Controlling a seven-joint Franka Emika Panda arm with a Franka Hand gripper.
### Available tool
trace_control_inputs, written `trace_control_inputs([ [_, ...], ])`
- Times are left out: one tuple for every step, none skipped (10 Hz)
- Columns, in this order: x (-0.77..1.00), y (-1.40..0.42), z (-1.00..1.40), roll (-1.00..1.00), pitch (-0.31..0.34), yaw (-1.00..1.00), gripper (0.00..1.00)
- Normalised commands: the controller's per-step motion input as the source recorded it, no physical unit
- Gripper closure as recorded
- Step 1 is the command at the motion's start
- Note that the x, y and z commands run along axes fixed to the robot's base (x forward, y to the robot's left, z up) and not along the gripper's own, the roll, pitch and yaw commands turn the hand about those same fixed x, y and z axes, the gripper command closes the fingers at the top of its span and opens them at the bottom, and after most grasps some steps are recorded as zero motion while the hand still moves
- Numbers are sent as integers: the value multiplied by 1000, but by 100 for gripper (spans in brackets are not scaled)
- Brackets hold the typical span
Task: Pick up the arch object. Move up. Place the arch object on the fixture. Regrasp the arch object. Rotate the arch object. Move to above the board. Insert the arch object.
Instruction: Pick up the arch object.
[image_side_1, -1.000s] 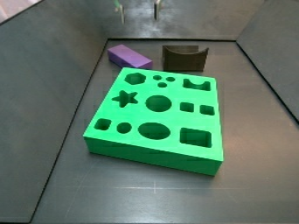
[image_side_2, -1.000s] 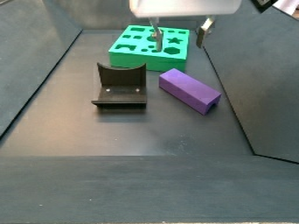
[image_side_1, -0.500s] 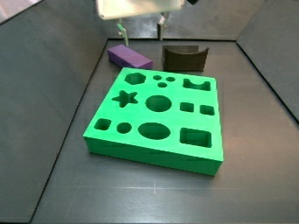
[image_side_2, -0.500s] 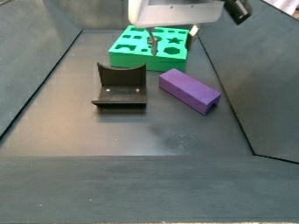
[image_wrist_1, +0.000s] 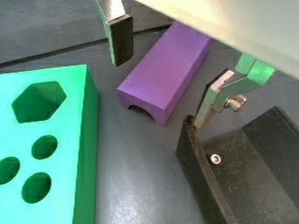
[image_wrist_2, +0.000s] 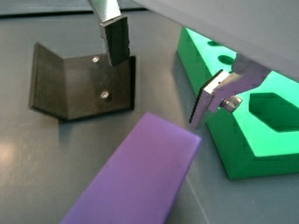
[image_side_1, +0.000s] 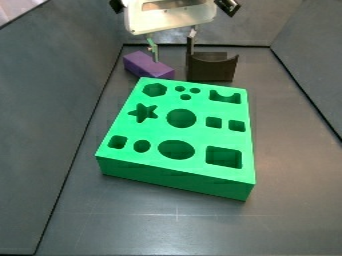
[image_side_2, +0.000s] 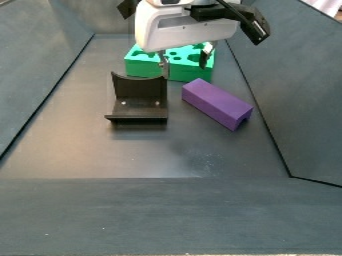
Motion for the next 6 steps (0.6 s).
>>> trace_control_inputs([
  [-571,151,-271,437,64,263,0],
  [-560,197,-229,443,87,214,0],
  [-574,31,-171,453,111,254,0],
  [243,-31,-29,149,0,0,0],
  [820,143,-246,114,21,0,0],
  [971,320,-551,201,111,80,0],
])
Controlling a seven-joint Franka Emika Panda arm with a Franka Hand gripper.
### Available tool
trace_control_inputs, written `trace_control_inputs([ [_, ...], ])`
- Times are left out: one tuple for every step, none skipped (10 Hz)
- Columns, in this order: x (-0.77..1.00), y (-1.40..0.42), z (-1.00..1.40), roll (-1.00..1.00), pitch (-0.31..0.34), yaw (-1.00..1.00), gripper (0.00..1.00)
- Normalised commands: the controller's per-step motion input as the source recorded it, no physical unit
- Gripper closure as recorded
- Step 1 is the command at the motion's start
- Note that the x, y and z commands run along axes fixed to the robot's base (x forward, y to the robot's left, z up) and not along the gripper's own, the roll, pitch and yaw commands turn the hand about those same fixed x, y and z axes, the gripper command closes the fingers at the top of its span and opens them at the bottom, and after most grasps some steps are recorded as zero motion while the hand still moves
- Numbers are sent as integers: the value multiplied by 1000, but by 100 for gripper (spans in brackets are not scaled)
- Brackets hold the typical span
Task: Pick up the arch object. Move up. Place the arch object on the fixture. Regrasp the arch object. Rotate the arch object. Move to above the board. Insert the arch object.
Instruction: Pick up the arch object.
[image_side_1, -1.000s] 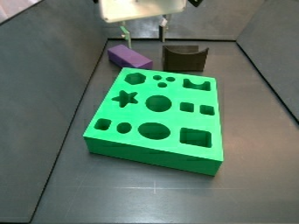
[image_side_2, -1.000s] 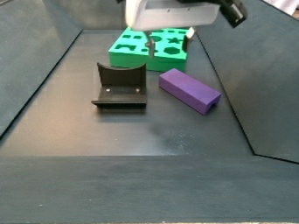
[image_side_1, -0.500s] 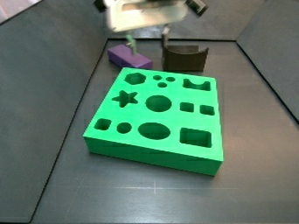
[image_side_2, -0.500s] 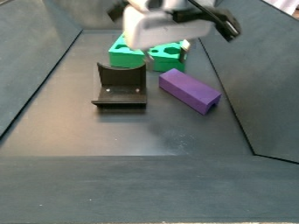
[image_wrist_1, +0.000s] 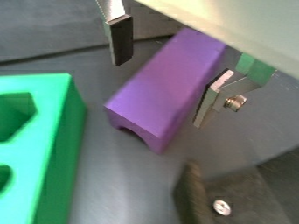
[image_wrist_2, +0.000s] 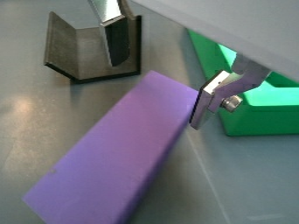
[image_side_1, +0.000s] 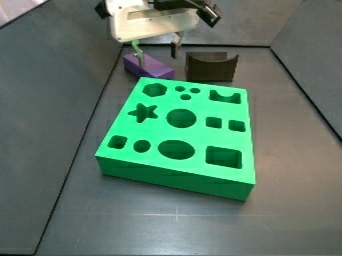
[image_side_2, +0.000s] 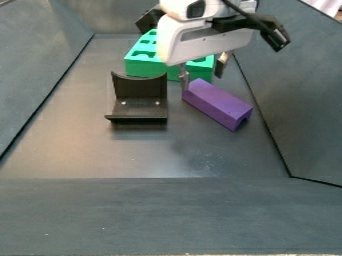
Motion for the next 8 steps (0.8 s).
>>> trace_control_inputs([
  [497,186,-534,324,10,303,0],
  [0,-100,-460,421,0,329,0],
  [-400,-566,-506,441,-50,57,0],
  [-414,-560,-329,353,-171,126,0],
  [-380,-520,-29,204,-96,100,0],
  [-157,-371,34,101,-56,106,0],
  [-320,-337,0,26,-187,0,0],
  [-197,-297,-46,77,-141,3,0],
])
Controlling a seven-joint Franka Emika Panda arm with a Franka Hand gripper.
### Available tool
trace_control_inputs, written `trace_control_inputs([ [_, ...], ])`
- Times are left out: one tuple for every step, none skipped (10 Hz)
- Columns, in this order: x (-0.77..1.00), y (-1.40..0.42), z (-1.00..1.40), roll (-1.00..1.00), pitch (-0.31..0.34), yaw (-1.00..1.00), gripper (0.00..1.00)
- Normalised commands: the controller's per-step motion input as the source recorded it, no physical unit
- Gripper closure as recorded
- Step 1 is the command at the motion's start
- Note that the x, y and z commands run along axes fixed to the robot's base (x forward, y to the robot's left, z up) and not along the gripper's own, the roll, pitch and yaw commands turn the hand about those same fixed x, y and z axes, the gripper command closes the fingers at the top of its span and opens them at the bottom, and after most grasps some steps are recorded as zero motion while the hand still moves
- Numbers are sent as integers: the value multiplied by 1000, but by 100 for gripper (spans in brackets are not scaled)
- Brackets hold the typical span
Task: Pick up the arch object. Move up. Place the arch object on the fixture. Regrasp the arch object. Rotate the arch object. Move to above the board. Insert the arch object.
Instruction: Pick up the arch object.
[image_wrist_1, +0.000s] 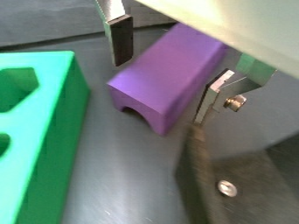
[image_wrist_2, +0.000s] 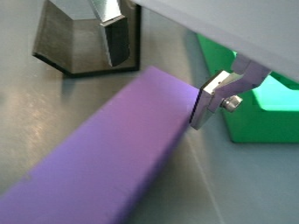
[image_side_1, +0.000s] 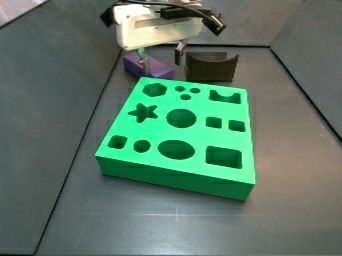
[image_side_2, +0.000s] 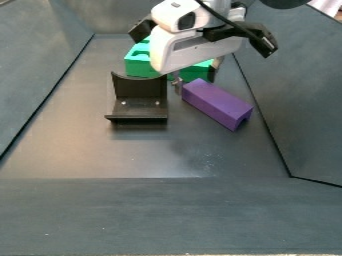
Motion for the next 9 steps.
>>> trace_control_inputs([
  [-74,0,-606,300,-59,286,0],
  [-297,174,-774,273,-103,271,0],
  [-449,71,-797,284,-61,174,0],
  [-97,-23,-209,29,-29,0,0],
  [-71,0,-171,0,-206,0,0],
  [0,-200,-334,96,-126,83,0],
  [189,-229,-114,100,-34,49,0],
  [0,-14,0,0,-44,0,0],
  [0,0,0,0,0,0,100],
])
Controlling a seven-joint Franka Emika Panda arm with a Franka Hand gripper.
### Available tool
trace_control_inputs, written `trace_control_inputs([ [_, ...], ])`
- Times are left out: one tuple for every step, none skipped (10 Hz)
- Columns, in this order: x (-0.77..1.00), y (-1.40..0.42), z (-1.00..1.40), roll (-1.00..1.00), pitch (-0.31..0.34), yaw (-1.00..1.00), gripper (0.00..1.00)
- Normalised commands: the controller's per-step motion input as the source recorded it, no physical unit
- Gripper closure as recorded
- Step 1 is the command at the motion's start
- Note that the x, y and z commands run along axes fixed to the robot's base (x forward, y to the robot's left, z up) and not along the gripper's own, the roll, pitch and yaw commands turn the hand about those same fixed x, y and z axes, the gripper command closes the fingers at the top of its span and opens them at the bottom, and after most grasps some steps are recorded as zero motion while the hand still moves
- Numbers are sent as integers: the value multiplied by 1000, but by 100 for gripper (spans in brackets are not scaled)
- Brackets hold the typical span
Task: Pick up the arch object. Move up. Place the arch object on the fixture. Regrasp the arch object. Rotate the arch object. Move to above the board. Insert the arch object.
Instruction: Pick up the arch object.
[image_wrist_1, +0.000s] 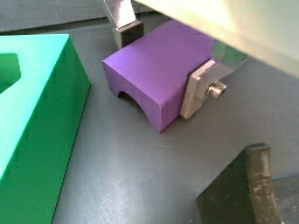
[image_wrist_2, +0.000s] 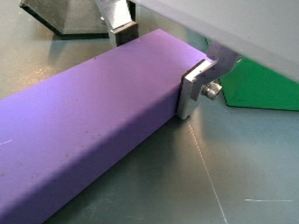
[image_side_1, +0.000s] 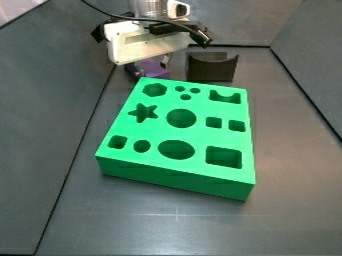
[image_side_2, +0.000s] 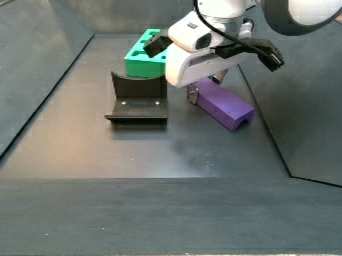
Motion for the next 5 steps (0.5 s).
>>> trace_control_inputs([
  [-51,0,0,-24,-90,0,100],
  [-20,0,0,0,0,0,100],
  [0,0,-26,79,0,0,100],
  [0,0,0,30,0,0,100],
  [0,0,0,0,0,0,100],
])
